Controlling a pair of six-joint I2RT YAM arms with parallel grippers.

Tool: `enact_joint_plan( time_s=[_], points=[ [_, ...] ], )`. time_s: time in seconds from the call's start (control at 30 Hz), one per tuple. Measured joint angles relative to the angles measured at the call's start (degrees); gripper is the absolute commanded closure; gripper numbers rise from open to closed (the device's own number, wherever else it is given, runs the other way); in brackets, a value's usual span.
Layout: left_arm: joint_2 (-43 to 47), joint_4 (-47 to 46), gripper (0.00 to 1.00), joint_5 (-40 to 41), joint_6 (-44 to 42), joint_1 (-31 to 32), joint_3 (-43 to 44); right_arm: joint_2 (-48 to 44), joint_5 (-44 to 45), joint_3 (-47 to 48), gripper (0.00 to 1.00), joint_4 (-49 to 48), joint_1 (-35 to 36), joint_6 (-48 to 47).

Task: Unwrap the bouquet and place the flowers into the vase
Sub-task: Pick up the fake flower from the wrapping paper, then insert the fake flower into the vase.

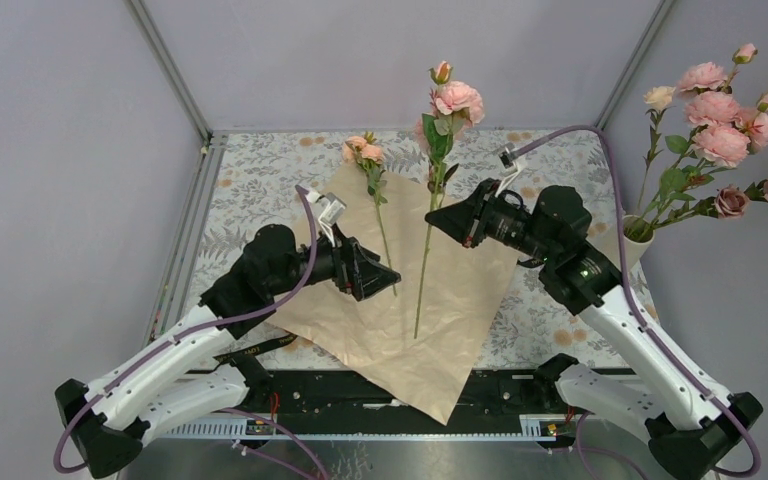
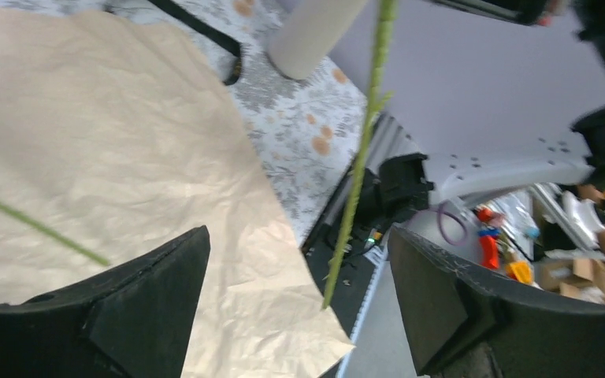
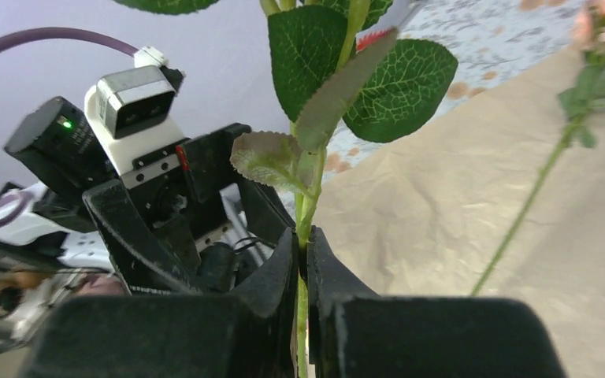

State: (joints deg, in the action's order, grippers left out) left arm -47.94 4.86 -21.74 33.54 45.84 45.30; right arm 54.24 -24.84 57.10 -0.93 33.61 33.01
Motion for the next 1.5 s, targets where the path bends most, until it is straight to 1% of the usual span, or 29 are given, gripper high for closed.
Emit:
enact_joint_plan(
  time_s=[0.07, 0.13, 0.27, 0.3, 0.37, 0.4, 0.43, 0.57, 0.73, 0.87, 0.97, 1.07, 1.2, 1.33, 1.5],
  points=[
    [0.24, 4.35, 0.10, 1.05, -2.16, -1.68, 1.62, -0.92, 2.36, 1.62, 1.00, 4.20, 0.00, -3.52],
    [0.61, 8.98, 0.10, 2.60, -4.11, -4.83, 3.23, -2.69, 4.59, 2.56, 1.00, 7.67, 0.02, -6.82],
    [1.60, 16.37, 0.10, 5.18, -7.69, -13.49, 4.70, -5.18, 11.19, 5.22, 1.00, 16.41, 0.04, -14.12],
    [1.62, 16.90, 0.09, 5.38, -7.87, -15.21, 4.72, -5.38, 12.74, 5.95, 1.00, 17.97, -0.04, -15.61],
    [1.62, 19.52, 0.09, 5.79, -9.09, -20.68, 4.79, -5.55, 15.69, 7.63, 1.00, 21.59, -1.03, -18.93],
    [1.60, 20.79, 0.09, 6.01, -9.70, -23.43, 4.79, -5.62, 16.44, 8.13, 1.00, 22.84, -2.10, -20.11],
    [1.57, 22.14, 0.09, 6.78, -10.23, -26.64, 4.79, -5.64, 16.70, 8.79, 1.00, 24.52, -4.63, -21.35],
    [1.57, 24.46, 0.09, 10.58, -11.58, -32.37, 4.79, -5.55, 16.85, 10.54, 1.00, 28.81, -17.22, -24.17],
    [1.70, 25.59, 0.09, 18.56, -13.53, -33.51, 4.79, -4.33, 19.19, 14.27, 1.00, 31.91, -30.49, -27.82],
    [2.58, 25.59, 0.09, 24.00, -14.32, -34.38, 4.22, -1.92, 22.14, 18.71, 1.00, 31.87, -37.59, -31.30],
    [3.45, 25.92, 0.09, 25.75, -14.34, -34.69, 3.56, 0.24, 25.55, 21.86, 1.00, 31.01, -39.74, -34.47],
    [4.09, 25.92, 0.09, 26.34, -14.34, -34.69, 2.89, 2.64, 30.01, 24.81, 1.00, 29.49, -40.30, -37.88],
    [4.42, 25.94, 0.09, 26.64, -14.34, -34.67, 2.56, 4.28, 34.25, 25.66, 1.00, 25.90, -40.96, -42.14],
    [5.14, 25.94, 0.09, 26.95, -14.34, -34.67, 2.12, 5.11, 34.75, 25.68, 1.00, 22.21, -43.21, -44.54],
    [6.60, 26.08, 0.09, 28.02, -14.45, -34.71, 1.86, 6.10, 33.64, 25.77, 1.00, 16.65, -46.36, -44.76]
  ],
)
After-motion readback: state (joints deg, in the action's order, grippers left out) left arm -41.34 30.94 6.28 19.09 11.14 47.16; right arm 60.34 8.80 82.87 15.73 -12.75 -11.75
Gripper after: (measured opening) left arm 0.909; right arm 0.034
